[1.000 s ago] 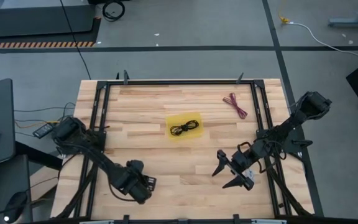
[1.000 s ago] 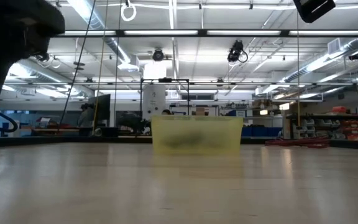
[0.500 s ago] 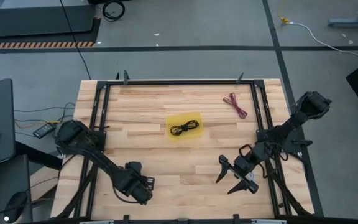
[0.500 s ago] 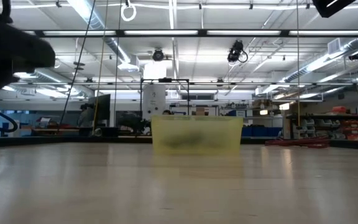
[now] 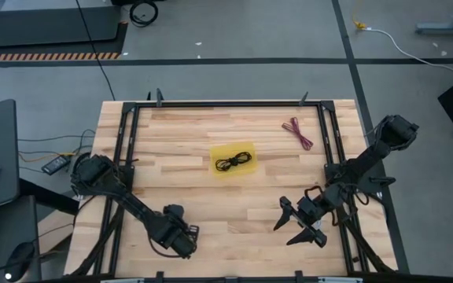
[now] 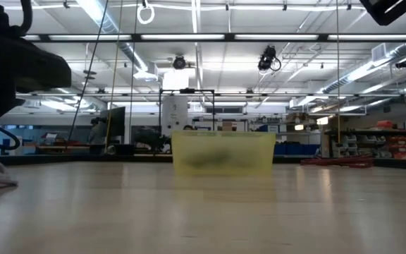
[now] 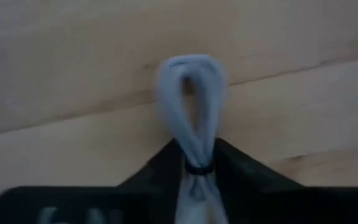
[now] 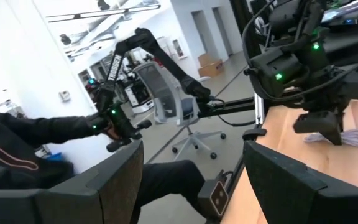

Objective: Pick and place USB-C Cables
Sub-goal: Put the left white cable charger into the yellow bin, then put the red cable charger into the yellow bin

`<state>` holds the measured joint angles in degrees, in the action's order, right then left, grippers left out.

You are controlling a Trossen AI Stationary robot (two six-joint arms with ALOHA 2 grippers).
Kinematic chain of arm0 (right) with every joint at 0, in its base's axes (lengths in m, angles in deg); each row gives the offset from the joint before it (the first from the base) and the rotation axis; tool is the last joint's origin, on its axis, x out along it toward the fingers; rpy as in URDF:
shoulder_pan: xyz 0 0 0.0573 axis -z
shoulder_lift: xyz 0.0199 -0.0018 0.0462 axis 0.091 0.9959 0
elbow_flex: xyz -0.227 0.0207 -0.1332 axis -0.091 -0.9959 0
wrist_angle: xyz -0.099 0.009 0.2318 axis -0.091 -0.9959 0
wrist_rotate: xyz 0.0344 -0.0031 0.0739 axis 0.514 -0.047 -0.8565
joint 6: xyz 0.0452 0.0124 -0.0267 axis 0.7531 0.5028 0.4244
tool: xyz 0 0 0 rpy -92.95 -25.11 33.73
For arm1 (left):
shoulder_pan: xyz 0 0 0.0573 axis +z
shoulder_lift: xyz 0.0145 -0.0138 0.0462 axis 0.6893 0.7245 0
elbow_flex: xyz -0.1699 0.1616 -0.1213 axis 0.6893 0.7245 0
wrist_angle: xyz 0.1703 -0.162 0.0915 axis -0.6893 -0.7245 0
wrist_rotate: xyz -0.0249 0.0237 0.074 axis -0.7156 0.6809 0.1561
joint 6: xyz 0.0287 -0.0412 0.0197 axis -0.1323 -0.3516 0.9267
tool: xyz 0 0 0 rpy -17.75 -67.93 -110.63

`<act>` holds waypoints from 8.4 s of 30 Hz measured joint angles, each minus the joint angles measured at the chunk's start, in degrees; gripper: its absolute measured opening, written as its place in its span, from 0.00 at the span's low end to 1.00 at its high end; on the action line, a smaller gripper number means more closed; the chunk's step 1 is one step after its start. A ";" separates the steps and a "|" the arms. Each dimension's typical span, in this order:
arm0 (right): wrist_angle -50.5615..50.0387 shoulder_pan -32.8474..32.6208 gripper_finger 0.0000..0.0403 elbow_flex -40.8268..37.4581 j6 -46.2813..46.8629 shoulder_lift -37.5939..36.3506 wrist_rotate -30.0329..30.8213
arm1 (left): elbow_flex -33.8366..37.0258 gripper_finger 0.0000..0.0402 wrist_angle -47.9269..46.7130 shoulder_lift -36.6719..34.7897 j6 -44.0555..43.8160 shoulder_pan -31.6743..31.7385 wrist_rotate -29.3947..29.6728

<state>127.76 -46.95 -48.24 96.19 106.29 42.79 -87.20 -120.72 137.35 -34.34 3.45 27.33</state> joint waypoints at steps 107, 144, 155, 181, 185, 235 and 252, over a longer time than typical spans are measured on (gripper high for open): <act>-7.43 9.33 0.70 0.02 -4.41 0.02 34.81 | -14.62 0.38 21.51 -2.49 124.18 46.55 -3.57; -1.30 6.48 0.70 0.02 -22.83 -14.16 42.21 | 16.63 0.21 78.07 -33.86 110.88 44.65 -9.68; -15.70 11.11 0.67 0.06 -18.25 -19.95 51.78 | 37.14 0.21 80.18 -49.69 108.02 44.48 -7.36; -105.11 60.98 0.61 35.35 -7.62 -20.49 15.82 | 61.76 0.21 104.15 -52.37 104.63 39.48 -3.00; -110.19 69.68 0.61 35.01 -10.10 -16.29 9.15 | 62.73 0.21 106.02 -52.37 104.65 39.50 -2.18; -107.73 92.13 0.61 28.61 -24.08 13.05 0.74 | 62.77 0.21 98.30 -52.30 100.63 33.73 -2.18; -96.64 91.86 0.40 23.08 -23.58 12.90 -3.15 | 62.77 0.21 98.20 -52.30 100.61 33.78 -1.18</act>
<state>31.12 44.91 -25.16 72.61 119.19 39.64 -24.43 -22.52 85.05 66.26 37.23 26.15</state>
